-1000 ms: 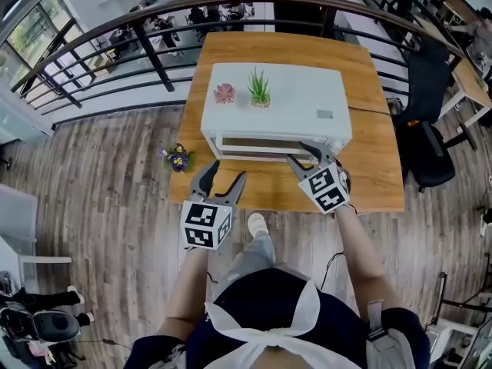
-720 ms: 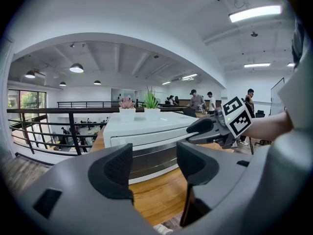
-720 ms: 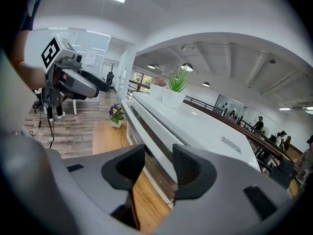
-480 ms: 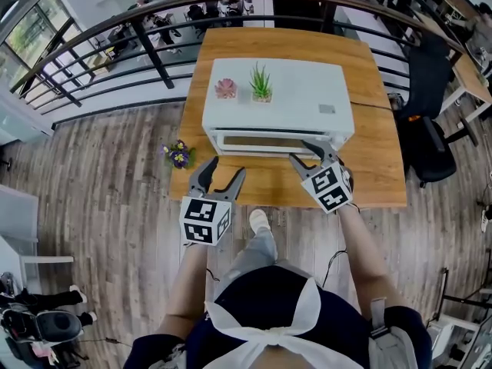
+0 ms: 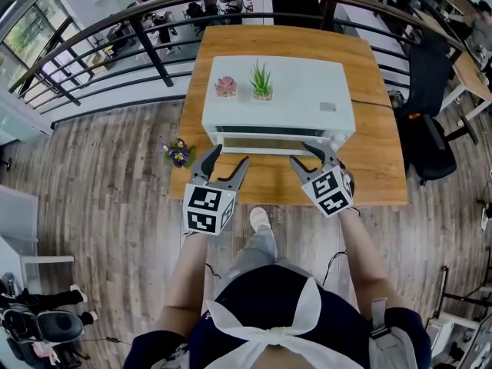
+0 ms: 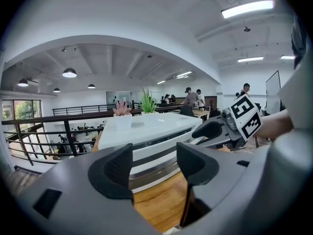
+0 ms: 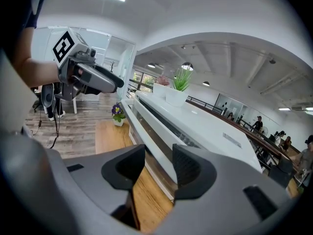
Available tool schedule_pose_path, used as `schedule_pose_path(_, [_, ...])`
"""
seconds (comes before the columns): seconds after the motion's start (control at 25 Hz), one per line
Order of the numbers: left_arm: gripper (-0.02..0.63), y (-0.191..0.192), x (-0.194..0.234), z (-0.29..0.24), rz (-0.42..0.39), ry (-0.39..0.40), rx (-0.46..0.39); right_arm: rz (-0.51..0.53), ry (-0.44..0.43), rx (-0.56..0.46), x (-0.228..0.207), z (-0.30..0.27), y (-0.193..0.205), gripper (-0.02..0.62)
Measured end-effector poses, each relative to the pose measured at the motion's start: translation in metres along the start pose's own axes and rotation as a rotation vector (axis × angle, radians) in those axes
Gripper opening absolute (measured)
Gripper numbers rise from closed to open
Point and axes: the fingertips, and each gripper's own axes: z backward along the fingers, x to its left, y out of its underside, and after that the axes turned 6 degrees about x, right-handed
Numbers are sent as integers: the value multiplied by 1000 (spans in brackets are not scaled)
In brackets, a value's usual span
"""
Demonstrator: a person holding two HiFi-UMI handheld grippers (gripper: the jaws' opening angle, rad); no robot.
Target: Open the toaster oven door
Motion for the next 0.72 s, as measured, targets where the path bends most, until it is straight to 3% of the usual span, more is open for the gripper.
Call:
schedule_pose_path(0.24, [272, -12, 1, -15, -77, 3, 19, 2, 0, 5, 5, 3, 3, 178])
schedule_pose_path(0.48, [272, -8, -9, -34, -242, 55, 130, 3, 2, 1, 10, 6, 5, 178])
schedule_pose_path(0.72, [272, -9, -10, -48, -352, 74, 191, 4, 1, 2, 14, 7, 9, 176])
